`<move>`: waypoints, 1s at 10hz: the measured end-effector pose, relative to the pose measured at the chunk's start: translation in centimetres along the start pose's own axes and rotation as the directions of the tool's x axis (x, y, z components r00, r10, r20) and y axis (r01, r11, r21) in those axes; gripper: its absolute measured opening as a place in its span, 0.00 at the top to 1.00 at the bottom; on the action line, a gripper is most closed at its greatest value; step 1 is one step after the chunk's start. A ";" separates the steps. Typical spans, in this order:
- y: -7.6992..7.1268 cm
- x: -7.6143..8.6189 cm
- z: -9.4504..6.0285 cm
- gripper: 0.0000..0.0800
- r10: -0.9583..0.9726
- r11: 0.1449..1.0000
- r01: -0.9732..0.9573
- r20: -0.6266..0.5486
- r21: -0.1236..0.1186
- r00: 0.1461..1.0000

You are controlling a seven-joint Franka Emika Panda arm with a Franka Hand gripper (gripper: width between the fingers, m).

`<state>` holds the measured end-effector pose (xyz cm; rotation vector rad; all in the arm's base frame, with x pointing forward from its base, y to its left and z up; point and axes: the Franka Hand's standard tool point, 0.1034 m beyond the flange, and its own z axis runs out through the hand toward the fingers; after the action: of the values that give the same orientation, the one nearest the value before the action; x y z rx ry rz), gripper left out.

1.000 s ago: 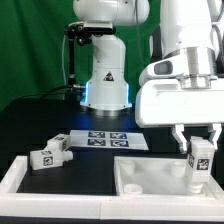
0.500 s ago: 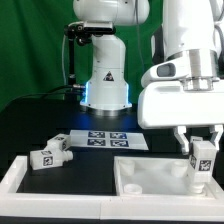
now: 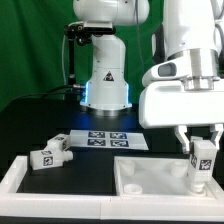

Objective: Assemble one leg

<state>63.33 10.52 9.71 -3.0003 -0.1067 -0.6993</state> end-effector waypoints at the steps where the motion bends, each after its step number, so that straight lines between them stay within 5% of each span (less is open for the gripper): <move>1: 0.1 -0.2 0.2 0.64 0.000 1.000 0.000 0.003 -0.001 1.000; 10: 0.3 -0.8 1.3 0.64 -0.006 1.000 0.005 -0.030 -0.017 1.000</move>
Offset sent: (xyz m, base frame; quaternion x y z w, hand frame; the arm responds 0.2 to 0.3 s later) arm 0.0072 0.0007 -0.0136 -0.0040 0.0053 0.0042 1.0000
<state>63.27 10.23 8.19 -3.0058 -0.1084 -0.7489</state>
